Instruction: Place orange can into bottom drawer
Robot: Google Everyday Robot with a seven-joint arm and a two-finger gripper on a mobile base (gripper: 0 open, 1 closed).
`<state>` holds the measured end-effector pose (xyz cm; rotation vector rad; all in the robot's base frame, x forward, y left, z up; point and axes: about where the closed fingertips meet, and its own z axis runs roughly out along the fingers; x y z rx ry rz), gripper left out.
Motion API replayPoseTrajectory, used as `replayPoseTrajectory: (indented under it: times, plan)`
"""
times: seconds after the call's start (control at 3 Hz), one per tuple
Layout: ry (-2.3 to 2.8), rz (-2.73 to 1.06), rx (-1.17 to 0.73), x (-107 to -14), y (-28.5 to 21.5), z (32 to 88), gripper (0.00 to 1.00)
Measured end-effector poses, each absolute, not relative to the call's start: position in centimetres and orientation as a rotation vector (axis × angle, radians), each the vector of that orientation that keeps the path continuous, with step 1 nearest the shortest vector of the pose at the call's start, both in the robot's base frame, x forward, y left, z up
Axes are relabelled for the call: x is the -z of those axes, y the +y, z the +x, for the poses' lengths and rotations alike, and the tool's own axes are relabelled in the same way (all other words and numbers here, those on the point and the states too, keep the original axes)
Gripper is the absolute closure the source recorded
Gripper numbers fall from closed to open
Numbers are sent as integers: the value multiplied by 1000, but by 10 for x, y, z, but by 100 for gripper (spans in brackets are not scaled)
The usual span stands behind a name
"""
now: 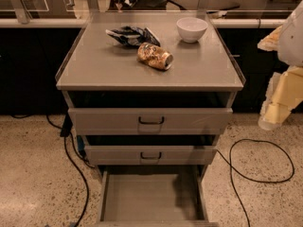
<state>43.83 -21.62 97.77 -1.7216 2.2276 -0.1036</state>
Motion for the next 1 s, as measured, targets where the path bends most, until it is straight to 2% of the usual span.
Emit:
replayPoseTrajectory:
  times: [0.67,1.0]
  plan:
    - [2192,-1755,107,-958,-201,456,0]
    - [2147,-1786,60,-930,-176,484,0]
